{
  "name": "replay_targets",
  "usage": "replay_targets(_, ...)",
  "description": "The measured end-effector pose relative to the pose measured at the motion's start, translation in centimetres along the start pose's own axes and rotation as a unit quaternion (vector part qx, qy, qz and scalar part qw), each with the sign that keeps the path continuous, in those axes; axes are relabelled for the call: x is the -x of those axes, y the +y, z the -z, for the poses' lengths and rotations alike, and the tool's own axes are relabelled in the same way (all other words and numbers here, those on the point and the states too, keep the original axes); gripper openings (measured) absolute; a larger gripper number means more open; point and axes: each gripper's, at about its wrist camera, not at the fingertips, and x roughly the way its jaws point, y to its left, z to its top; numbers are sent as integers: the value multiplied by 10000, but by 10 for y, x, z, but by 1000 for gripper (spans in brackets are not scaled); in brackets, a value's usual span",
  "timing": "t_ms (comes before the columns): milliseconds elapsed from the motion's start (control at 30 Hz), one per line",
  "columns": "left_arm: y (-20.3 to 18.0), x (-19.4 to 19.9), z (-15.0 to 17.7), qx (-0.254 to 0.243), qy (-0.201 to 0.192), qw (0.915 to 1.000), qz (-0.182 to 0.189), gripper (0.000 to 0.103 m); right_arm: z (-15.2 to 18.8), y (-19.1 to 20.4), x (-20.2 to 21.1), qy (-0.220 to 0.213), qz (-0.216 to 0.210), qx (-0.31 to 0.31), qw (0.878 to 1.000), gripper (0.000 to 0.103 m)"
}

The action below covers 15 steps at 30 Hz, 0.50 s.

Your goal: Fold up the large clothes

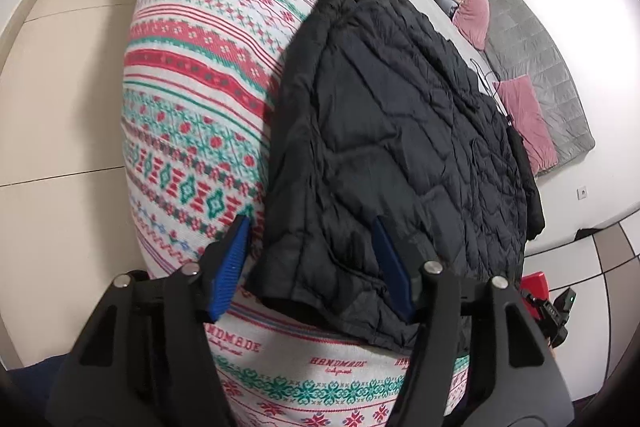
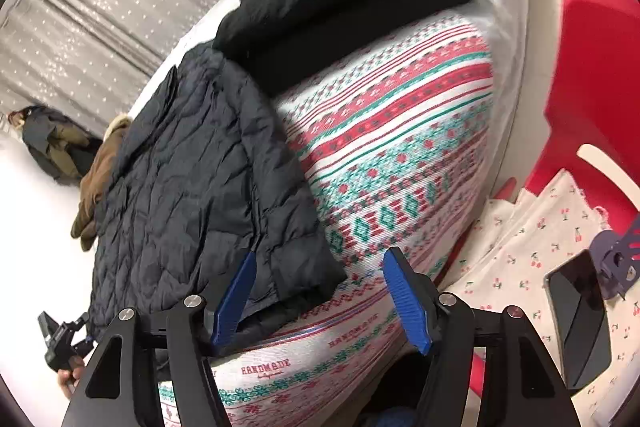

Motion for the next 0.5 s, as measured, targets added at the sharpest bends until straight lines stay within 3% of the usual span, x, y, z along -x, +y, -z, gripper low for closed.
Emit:
replay_targets(100, -5, -3, 5, -126, 53, 9999, 5, 50, 2, 9, -11, 167, -184, 133, 9996, 55)
replay_targets(133, -5, -4, 5, -122, 72, 9999, 10, 44, 2, 13, -16, 218, -200, 183, 9994, 45)
replay_targets(167, -5, -5, 6, -112, 90, 9999, 21, 35, 3, 15, -18, 223, -184, 218, 9993, 24)
replay_targets(200, -5, -7, 7, -96, 129, 9999, 63, 30, 3, 19, -20, 206, -176, 247, 9993, 14)
replay_targets(267, -7, -8, 8, -120, 136, 9998, 123, 17, 4, 28, -19, 78, -191, 359, 9991, 8)
replay_targets(400, -16, 0, 7, -334, -9, 9994, 54, 12, 4, 33, -4, -206, -580, 345, 9975, 6)
replay_targets(500, -13, 9, 3, -230, -95, 9995, 209, 11, 5, 31, 9, -401, -777, 215, 9959, 5)
